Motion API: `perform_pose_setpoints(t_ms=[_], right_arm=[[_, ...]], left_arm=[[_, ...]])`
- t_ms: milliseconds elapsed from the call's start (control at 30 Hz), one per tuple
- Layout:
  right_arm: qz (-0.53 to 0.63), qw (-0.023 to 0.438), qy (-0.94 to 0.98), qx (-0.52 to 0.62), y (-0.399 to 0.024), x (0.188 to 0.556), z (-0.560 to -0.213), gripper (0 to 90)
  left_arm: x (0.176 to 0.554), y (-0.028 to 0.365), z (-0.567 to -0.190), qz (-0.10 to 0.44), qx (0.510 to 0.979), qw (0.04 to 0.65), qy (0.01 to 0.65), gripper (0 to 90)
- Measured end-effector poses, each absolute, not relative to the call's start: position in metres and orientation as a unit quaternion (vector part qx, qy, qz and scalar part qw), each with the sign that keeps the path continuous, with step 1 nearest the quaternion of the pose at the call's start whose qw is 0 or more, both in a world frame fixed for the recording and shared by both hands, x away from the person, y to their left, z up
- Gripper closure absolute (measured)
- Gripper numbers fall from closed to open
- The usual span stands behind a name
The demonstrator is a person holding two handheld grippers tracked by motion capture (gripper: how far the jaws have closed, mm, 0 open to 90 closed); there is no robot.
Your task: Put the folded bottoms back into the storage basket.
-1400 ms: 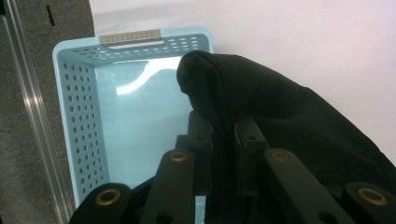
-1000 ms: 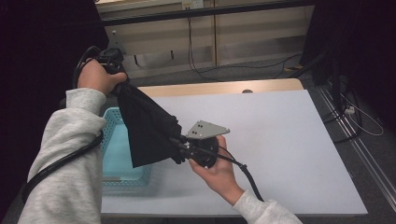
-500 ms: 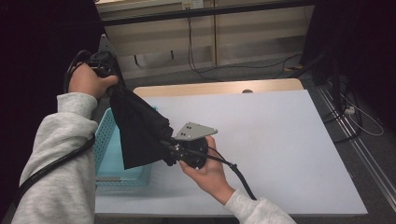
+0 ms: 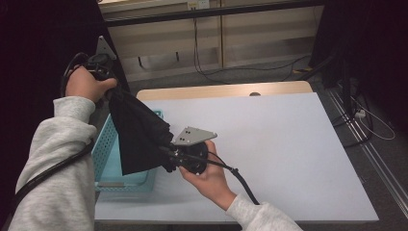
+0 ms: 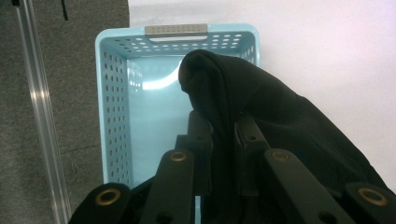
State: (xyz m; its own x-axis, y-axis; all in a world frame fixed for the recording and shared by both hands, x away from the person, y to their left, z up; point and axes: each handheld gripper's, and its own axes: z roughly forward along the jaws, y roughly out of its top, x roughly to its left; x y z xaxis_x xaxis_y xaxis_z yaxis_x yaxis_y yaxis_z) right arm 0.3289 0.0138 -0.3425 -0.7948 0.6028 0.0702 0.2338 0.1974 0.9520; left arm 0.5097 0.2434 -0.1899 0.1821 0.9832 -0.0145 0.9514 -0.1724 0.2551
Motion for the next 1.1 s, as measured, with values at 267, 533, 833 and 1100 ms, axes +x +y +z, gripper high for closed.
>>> perform_pose_setpoints(t_ms=[267, 533, 833, 1100], right_arm=[[0.569, 0.159, 0.760, 0.270, 0.025, 0.332, -0.342, 80.6], [0.569, 0.155, 0.763, 0.265, 0.036, 0.333, -0.342, 80.6], [0.570, 0.151, 0.766, 0.256, 0.048, 0.333, -0.342, 80.6], [0.571, 0.147, 0.768, 0.250, 0.059, 0.333, -0.343, 80.4]], left_arm=[[0.510, 0.256, -0.192, 0.080, 0.760, 0.104, 0.637, 80.2], [0.508, 0.269, -0.193, 0.082, 0.753, 0.105, 0.644, 80.2], [0.506, 0.281, -0.195, 0.088, 0.749, 0.114, 0.647, 80.1], [0.505, 0.289, -0.196, 0.093, 0.748, 0.116, 0.647, 80.1]])
